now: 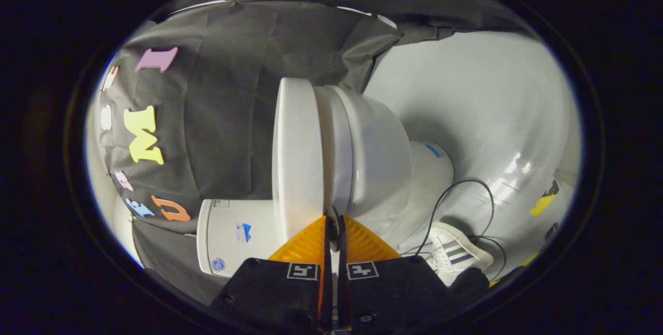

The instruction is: Open the toilet lid.

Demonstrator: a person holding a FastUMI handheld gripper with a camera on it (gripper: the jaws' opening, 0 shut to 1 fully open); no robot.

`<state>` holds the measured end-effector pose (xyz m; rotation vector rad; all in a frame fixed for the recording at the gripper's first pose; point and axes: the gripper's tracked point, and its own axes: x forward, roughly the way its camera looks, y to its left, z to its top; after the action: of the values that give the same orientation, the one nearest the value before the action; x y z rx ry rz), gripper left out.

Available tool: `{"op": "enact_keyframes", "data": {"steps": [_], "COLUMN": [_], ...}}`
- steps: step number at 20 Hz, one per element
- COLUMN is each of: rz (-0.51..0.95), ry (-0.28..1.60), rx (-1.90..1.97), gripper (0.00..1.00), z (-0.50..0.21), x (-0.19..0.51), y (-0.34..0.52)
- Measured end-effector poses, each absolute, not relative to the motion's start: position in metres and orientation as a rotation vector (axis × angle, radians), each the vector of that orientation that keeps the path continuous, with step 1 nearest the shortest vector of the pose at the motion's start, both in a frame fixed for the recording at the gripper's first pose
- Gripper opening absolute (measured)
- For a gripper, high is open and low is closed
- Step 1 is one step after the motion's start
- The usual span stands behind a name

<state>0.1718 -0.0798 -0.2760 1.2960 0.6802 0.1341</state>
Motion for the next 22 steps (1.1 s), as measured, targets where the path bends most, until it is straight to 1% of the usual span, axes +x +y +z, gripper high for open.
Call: {"op": "enact_keyframes", "data": {"steps": [3, 5, 12, 22], "rz": [0.139, 0.132, 0.134, 0.120], "ry": [0.671, 0.669, 0.639, 0.598], "rx": [1.315, 1.277, 1.248, 1.103], "gripper": [0.07, 0.04, 0.04, 0.04], "z": [-0.271, -0.271, -0.248, -0.214], "x": [0.173, 0.172, 0.173, 0.171], "y": [-0.077, -0.078, -0.073, -0.063]}}
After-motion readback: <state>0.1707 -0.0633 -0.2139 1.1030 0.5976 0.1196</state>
